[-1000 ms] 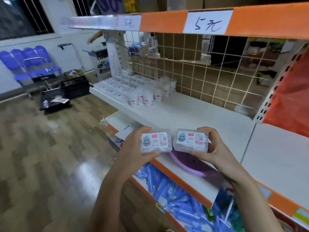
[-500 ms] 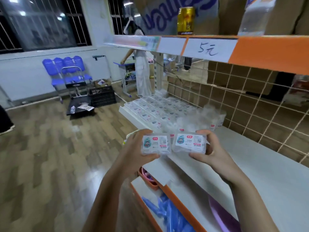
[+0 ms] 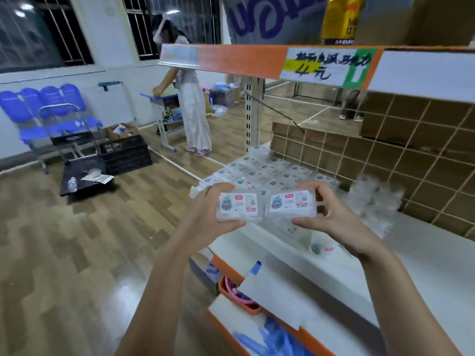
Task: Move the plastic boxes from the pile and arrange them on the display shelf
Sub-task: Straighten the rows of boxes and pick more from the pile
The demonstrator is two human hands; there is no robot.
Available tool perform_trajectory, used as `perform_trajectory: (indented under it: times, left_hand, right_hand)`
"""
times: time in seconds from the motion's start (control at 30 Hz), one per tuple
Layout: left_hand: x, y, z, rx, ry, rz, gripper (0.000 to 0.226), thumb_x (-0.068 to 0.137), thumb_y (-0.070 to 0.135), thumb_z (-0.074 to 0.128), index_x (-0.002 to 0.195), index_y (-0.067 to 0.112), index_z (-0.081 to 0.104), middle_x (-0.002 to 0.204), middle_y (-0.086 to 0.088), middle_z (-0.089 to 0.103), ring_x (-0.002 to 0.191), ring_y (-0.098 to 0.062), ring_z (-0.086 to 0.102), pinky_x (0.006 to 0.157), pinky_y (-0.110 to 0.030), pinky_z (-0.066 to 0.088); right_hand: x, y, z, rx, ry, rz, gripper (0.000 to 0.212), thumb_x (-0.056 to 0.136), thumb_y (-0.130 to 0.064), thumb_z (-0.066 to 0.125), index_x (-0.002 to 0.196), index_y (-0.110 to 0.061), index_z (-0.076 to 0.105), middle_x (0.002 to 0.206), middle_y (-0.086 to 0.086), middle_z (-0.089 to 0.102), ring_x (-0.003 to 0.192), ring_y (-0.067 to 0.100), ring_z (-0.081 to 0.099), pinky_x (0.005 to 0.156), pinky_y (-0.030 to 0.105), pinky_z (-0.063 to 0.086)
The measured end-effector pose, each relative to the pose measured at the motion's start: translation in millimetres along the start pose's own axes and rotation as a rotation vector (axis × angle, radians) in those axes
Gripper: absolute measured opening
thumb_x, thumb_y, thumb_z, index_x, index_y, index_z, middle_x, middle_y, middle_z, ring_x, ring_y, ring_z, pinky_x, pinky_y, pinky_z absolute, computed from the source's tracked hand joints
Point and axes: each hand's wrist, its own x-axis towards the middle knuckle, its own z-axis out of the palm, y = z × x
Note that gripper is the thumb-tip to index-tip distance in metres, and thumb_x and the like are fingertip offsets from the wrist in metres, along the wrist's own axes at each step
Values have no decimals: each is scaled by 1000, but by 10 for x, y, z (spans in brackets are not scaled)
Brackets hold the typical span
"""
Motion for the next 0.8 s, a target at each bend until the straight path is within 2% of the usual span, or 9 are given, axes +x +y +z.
perform_trajectory:
  times: [0.13, 0.27, 0.37, 0.43, 0.53, 0.6, 0.67, 0.7, 0.8]
  left_hand:
    - [398, -408, -304, -3, -107, 58, 67, 70, 32, 81, 128, 31, 46, 121, 10, 49, 115, -13, 48, 96, -33, 42]
    - [781, -765, -439, -65, -213, 70, 66, 70, 33, 82, 124, 38, 45, 119, 9, 54, 107, -9, 53, 91, -30, 45]
    - [1032, -958, -449, -128, -293, 81, 65, 70, 31, 82, 124, 36, 46, 120, 6, 55, 103, -6, 55, 83, -20, 45]
    - [1189, -1051, -434, -109, -354, 108, 65, 71, 28, 82, 125, 32, 46, 120, 7, 51, 106, -9, 52, 85, -21, 42]
    - [1435, -1163, -366, -77, -407, 159, 65, 72, 29, 81, 127, 28, 46, 121, 7, 49, 111, -12, 47, 90, -24, 39]
    - [1604, -1226, -295, -64, -427, 177, 67, 72, 30, 81, 129, 27, 45, 122, 8, 47, 111, -11, 44, 88, -20, 35]
    - [1771, -1256, -234, -69, -446, 173, 67, 73, 31, 80, 130, 27, 44, 122, 12, 45, 113, -10, 43, 90, -20, 35]
    - [1864, -1269, -201, -77, -454, 174, 67, 73, 31, 80, 130, 28, 44, 122, 13, 44, 114, -10, 43, 93, -23, 36]
    - [2129, -1308, -109, -54, -478, 170, 67, 74, 35, 79, 130, 29, 43, 120, 15, 44, 111, -8, 43, 91, -24, 37]
  right_hand:
    - [335, -131, 368, -20, 134, 59, 58, 71, -23, 80, 117, -35, 48, 106, -11, 60, 100, 16, 58, 86, 38, 52]
    - [710, -142, 623, -74, 281, 128, 58, 68, -32, 81, 117, -34, 49, 108, -12, 59, 102, 14, 57, 87, 36, 49]
    - [1021, -97, 722, -109, 342, 202, 61, 73, -32, 78, 125, -28, 46, 111, -8, 56, 101, 14, 55, 71, 27, 46]
    - [1250, -6, 751, -102, 380, 270, 60, 78, -31, 75, 128, -25, 43, 116, 0, 53, 100, 18, 53, 64, 25, 42]
    - [1628, 193, 731, -100, 431, 364, 60, 79, -27, 73, 129, -24, 39, 125, 3, 46, 105, 21, 49, 74, 29, 46]
    - [1887, 336, 665, -89, 467, 419, 59, 79, -25, 73, 128, -24, 39, 128, 4, 42, 103, 21, 51, 79, 34, 48]
    - [2116, 449, 593, -101, 481, 457, 59, 80, -21, 72, 129, -22, 38, 125, 4, 39, 88, 19, 54, 65, 31, 47]
    - [2229, 507, 551, -105, 489, 460, 60, 80, -19, 72, 130, -20, 37, 125, 6, 39, 87, 20, 54, 63, 30, 47]
    - [2523, 686, 420, -148, 506, 476, 67, 76, -14, 74, 131, -15, 35, 131, 10, 45, 108, 28, 53, 83, 39, 50]
